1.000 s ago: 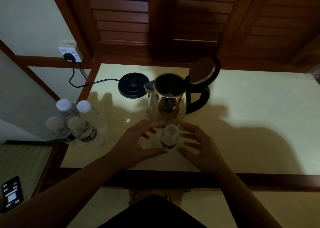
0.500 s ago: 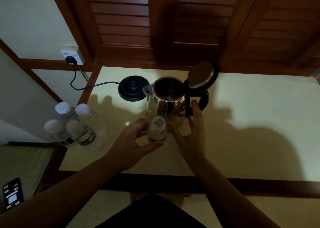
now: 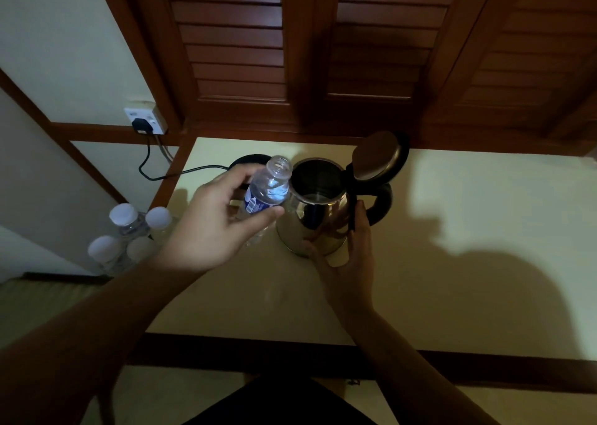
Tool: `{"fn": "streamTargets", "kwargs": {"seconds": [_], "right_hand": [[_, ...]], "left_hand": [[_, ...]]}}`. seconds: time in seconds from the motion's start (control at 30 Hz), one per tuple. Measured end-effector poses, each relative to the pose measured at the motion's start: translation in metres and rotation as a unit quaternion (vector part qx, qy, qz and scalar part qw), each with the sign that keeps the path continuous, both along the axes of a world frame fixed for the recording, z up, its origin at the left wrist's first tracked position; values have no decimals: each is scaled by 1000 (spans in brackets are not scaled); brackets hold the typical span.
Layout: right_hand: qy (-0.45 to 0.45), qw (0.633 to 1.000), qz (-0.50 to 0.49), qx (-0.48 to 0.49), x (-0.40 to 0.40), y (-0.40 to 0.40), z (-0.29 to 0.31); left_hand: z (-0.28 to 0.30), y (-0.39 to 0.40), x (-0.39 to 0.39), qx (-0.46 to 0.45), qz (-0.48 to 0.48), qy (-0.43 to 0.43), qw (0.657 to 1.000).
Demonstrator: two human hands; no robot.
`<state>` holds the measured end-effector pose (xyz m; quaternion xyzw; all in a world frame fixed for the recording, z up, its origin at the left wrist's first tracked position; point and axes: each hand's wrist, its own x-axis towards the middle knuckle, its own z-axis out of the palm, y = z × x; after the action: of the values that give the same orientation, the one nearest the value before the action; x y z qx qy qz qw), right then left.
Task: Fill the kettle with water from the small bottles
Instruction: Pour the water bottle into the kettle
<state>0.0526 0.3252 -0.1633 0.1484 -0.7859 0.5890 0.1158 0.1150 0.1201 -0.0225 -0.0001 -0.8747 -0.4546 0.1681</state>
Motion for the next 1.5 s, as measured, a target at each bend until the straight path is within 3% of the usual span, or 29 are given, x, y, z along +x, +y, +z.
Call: {"fn": "streamTargets", "kwargs": {"seconds": [0.4, 0.7, 1.13, 1.5], "right_hand": [[-5, 1000, -4, 16, -1, 1, 0], [-18, 1000, 5, 12, -2, 2, 5], [-14, 1000, 2, 11, -2, 2, 5], [-9, 1000, 1, 14, -3, 3, 2]], "left_hand": [[19, -12, -22, -182, -4, -20, 983], [33, -16, -36, -329, -21, -33, 944], [49, -13, -53, -459, -22, -58, 886], [65, -9, -56, -505, -30, -82, 859]]}}
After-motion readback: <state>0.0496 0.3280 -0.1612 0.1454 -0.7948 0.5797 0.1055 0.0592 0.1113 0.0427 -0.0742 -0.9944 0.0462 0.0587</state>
